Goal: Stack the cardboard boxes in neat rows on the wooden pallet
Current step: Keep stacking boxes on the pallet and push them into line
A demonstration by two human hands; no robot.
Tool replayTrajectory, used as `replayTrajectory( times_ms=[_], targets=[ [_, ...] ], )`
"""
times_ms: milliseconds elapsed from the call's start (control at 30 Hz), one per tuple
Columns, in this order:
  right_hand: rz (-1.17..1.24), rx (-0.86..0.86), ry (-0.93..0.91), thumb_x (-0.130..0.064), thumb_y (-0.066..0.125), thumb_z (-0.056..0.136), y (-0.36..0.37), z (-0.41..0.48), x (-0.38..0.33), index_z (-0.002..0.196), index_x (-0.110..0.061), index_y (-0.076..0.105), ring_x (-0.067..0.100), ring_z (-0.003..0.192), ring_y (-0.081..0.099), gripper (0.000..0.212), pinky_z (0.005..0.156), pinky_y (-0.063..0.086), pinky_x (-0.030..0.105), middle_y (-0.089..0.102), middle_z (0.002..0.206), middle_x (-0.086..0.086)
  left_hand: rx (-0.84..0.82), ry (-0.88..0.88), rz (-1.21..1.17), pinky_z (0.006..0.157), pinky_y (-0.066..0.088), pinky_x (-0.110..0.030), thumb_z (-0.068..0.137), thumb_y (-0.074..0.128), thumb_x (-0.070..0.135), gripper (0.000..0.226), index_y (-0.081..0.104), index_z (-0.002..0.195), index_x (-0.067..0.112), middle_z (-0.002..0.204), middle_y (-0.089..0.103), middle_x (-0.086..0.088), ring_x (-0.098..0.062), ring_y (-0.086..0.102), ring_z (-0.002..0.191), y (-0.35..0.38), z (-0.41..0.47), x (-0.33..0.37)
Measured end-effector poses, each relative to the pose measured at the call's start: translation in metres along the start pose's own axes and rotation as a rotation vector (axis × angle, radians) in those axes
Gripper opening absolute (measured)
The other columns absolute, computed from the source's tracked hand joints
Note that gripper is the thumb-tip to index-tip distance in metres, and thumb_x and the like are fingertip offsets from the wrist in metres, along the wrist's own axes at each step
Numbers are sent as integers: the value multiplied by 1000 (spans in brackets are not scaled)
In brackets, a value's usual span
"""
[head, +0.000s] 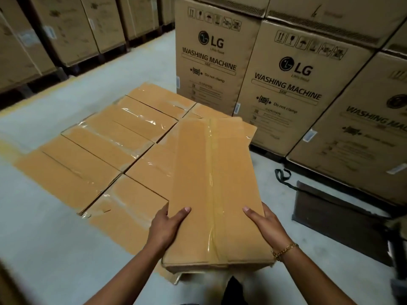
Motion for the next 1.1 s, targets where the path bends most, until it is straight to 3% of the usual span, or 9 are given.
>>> replayTrajectory(
  times_ms=[67,200,367,467,567,767,900,1000,1100],
  targets=[
    [-6,-12,-10,-57,72,87,-29,37,-5,133,-36,60,15,116,64,52,106,50,47,69,124,-13,7,-1,-16,93,58,-45,66,72,79,68,68,119,37,115,76,11,-15,74,100,38,23,18],
    [-55,-53,-9,-53,71,89,-96,117,-20,135,-34,59,15,115,64,51,105,51,47,69,124,-12,83,-45,-5,101,45,-33,87,76,52,84,45,153,13,148,57,-6,-24,57,129,118,61,59],
    [-124,-136,-22,-45,67,95,-164,199,-51,132,-32,60,10,105,64,40,83,52,31,68,116,-14,125,-109,-31,97,44,-29,86,76,56,85,47,152,11,144,59,-3,-15,58,118,195,99,100],
    [-184,-176,-22,-49,68,94,-188,248,-68,131,-34,60,13,107,64,41,92,53,38,69,118,-11,165,-120,-40,101,51,-38,76,73,74,90,55,145,18,137,65,3,-17,64,115,223,123,121],
    [-203,-204,-22,-47,68,93,-201,297,-86,125,-34,61,8,101,64,35,81,53,31,69,113,-14,188,-161,-47,103,50,-40,80,71,73,74,57,136,27,133,62,9,-19,63,116,246,155,136],
    [-265,-293,-32,-44,66,95,-207,395,-124,125,-35,58,5,96,62,32,69,46,22,68,110,-11,260,-172,-101,85,46,-29,90,72,53,38,55,120,35,115,65,16,-5,63,94,284,223,162],
    [-307,-350,-32,-45,66,95,-210,469,-149,129,-33,59,10,100,63,37,77,49,29,68,112,-11,311,-203,-121,98,50,-36,86,71,65,60,56,134,31,125,62,12,-15,62,111,307,276,183],
    [-346,-394,-33,-45,66,95,-216,524,-165,130,-34,58,12,102,63,37,79,49,32,69,117,-8,323,-202,-96,99,50,-36,85,68,69,54,58,125,34,121,64,15,-14,63,112,323,315,201],
    [-341,-433,-22,-39,67,96,-222,569,-182,132,-29,60,16,105,66,38,79,52,33,70,122,-3,378,-220,-53,104,51,-42,74,56,92,89,57,138,29,133,66,9,-15,64,120,346,354,206]
  ],
)
Point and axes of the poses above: each hand's wrist, its own z-axis towards the middle knuckle, its own y-axis out of the palm, x = y × z, the point moved 2 cm from there along z, towards the middle knuckle
